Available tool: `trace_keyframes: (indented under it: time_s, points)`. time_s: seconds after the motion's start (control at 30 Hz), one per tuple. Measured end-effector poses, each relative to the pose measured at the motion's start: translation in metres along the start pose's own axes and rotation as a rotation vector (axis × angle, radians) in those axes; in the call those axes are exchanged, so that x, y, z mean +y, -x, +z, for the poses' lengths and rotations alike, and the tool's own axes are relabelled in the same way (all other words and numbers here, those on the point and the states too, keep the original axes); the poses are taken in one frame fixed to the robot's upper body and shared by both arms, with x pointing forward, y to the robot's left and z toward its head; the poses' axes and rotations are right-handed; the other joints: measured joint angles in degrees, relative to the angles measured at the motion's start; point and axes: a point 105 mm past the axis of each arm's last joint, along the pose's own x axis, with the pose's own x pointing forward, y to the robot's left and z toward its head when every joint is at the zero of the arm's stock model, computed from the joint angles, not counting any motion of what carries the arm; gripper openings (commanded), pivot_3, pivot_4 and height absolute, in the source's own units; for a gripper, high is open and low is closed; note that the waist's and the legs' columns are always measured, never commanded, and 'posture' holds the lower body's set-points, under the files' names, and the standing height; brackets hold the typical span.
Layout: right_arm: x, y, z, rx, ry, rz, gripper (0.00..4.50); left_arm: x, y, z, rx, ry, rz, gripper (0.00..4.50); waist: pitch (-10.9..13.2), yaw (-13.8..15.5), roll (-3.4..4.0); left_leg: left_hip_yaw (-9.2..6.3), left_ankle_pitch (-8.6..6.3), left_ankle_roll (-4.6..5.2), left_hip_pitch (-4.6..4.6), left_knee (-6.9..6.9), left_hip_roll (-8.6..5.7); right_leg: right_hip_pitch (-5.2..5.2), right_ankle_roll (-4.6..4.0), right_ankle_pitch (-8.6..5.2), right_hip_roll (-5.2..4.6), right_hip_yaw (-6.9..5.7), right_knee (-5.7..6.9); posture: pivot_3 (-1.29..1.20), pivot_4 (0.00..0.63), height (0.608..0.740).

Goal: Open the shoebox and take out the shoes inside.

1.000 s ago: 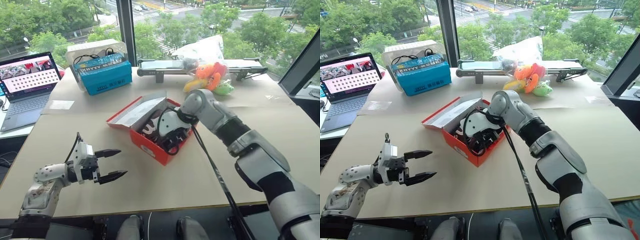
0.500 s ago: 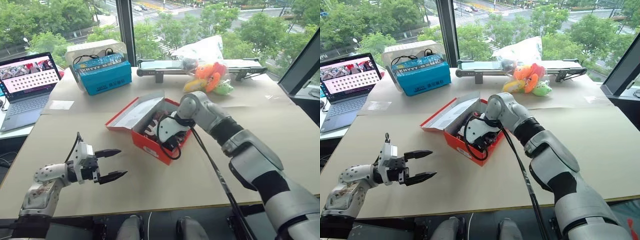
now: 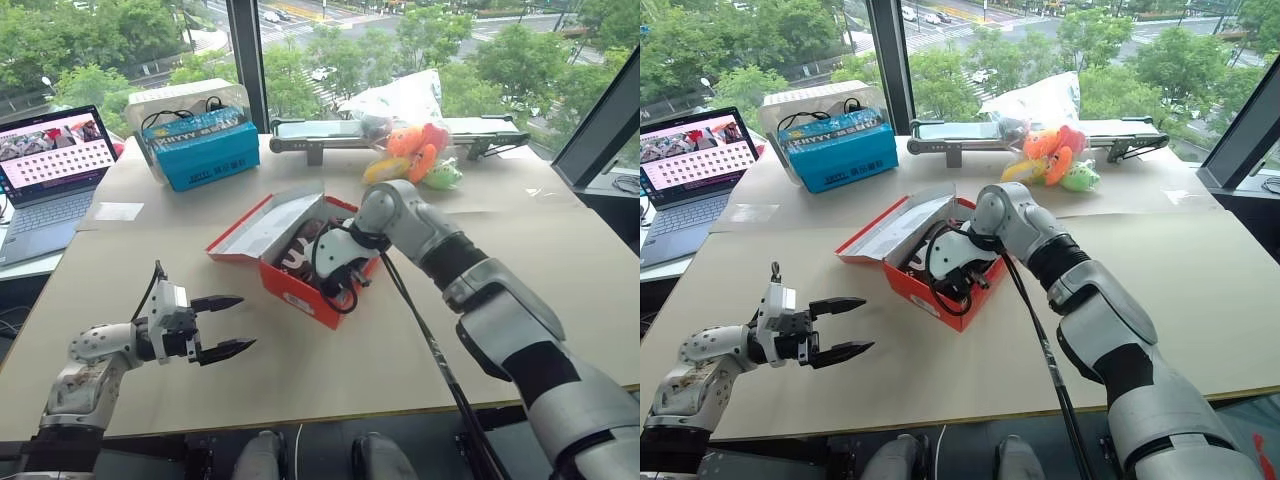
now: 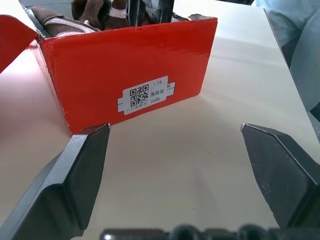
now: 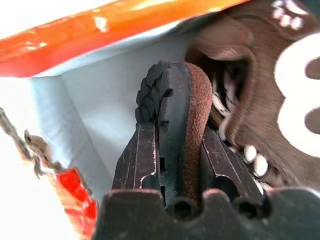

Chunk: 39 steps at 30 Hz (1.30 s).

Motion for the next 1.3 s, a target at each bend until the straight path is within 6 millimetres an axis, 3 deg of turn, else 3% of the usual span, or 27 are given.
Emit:
trace_keyframes:
  time_s: [0.2, 0.4, 0.5, 0.6, 0.67, 0.77, 0.87, 0.97, 1.1, 1.3]
  points:
    - [-0.016, 0.05, 0.024, -0.059, 0.019, -0.12, 0.47, 0.002, -0.002, -0.001, 0.0, 0.004, -0.003, 4.5, 0.03, 0.09, 0.03, -0.03, 0.0, 0.0, 0.0, -0.01, 0.03, 0.0, -0.01, 0.0, 0.03, 0.0, -0.02, 0.0, 0.15, 0.74]
    - [-0.004, 0.069, 0.04, -0.126, 0.008, -0.153, 0.47, 0.003, -0.004, 0.0, 0.007, -0.002, -0.016, 4.5, 0.03, 0.23, 0.02, -0.04, -0.01, 0.0, 0.0, 0.0, 0.02, 0.0, -0.01, 0.0, 0.0, -0.01, -0.02, 0.0, 0.15, 0.74]
    - [-0.004, 0.09, 0.038, -0.156, -0.062, -0.231, 0.47, 0.004, -0.005, -0.001, 0.008, 0.0, -0.017, 4.5, 0.04, 0.43, 0.01, -0.06, -0.01, 0.0, -0.02, 0.01, 0.01, 0.0, -0.04, -0.01, -0.02, -0.02, -0.03, 0.0, 0.15, 0.74]
    - [-0.009, 0.122, 0.013, -0.108, -0.184, -0.418, 0.47, 0.004, -0.005, -0.001, 0.009, 0.001, -0.017, 4.5, 0.03, 0.71, 0.01, -0.07, -0.02, -0.02, -0.02, 0.0, -0.04, 0.0, -0.38, -0.22, -0.16, -0.05, -0.08, 0.0, 0.15, 0.74]
    - [-0.009, 0.138, -0.019, -0.023, -0.286, -0.579, 0.47, 0.004, -0.005, -0.001, 0.009, 0.001, -0.016, 4.5, 0.03, 0.79, 0.01, -0.05, -0.04, -0.06, -0.02, -0.01, -0.07, -0.02, -0.37, -0.22, -0.28, -0.05, -0.11, 0.0, 0.15, 0.74]
    - [-0.003, 0.152, -0.083, 0.149, -0.511, -0.852, 0.47, 0.004, -0.005, -0.001, 0.009, 0.001, -0.015, 4.5, 0.03, 0.77, 0.0, -0.02, -0.05, -0.07, -0.03, -0.04, -0.13, -0.04, -0.33, -0.19, -0.42, 0.01, -0.1, 0.0, 0.15, 0.74]
    - [0.031, 0.159, -0.146, 0.42, -0.652, -1.047, 0.47, 0.004, -0.004, -0.002, 0.01, 0.004, -0.011, 4.5, 0.04, 0.9, 0.0, 0.08, -0.03, -0.05, -0.07, -0.12, -0.17, -0.04, -0.35, -0.22, -0.42, -0.01, -0.14, 0.0, 0.15, 0.74]
    - [0.07, 0.144, -0.184, 0.612, -0.743, -1.121, 0.47, 0.004, -0.004, -0.002, 0.011, 0.006, -0.008, 4.5, 0.03, 0.83, 0.0, 0.18, 0.06, 0.11, -0.07, -0.16, -0.22, -0.02, -0.28, -0.25, -0.39, 0.0, -0.18, 0.0, 0.15, 0.74]
    - [0.102, 0.107, -0.207, 0.737, -0.843, -1.173, 0.47, 0.005, -0.005, 0.0, 0.008, -0.003, -0.011, 4.5, 0.09, -0.5, 0.08, 0.22, 0.3, 0.5, -0.05, -0.17, -0.2, -0.05, 0.12, -0.02, -0.27, 0.11, -0.12, 0.0, 0.15, 0.74]
    - [0.114, 0.088, -0.22, 0.829, -0.871, -1.218, 0.47, 0.006, -0.006, 0.001, 0.009, -0.007, -0.015, 4.5, 0.13, -1.44, 0.13, 0.12, 0.31, 0.53, 0.1, -0.07, -0.19, 0.19, 0.58, -0.13, -0.23, 0.1, -0.17, 0.0, 0.15, 0.74]
